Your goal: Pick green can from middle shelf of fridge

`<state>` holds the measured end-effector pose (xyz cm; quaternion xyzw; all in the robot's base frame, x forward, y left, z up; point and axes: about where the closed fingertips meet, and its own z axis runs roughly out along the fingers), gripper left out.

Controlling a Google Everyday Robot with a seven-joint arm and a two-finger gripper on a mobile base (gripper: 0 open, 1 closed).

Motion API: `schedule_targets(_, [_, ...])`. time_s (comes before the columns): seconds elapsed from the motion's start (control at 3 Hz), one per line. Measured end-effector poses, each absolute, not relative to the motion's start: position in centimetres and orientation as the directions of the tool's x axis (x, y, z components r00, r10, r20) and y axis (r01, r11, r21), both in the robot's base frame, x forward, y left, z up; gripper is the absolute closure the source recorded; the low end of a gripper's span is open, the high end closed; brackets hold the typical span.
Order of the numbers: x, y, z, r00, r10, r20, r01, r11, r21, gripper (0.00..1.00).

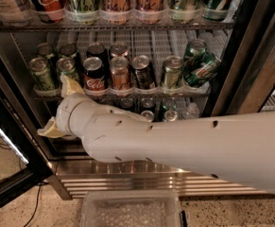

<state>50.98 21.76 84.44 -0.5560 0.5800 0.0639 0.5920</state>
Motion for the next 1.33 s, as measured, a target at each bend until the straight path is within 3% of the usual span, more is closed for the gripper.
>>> schedule_targets(0.33, [50.6, 24.0, 82.8, 0.3, -0.539, -0.787, -0.757, 0.368, -0.54, 0.36])
schedule_targets(1.0, [48.8, 26.7, 80.0, 0.21, -0.476, -0.854, -0.737, 0.496, -0.458, 0.29])
schedule_targets(1.33, [49.9, 27.8, 79.8, 0.169, -0.441, -0.882, -0.681, 0.594, -0.428, 0.32])
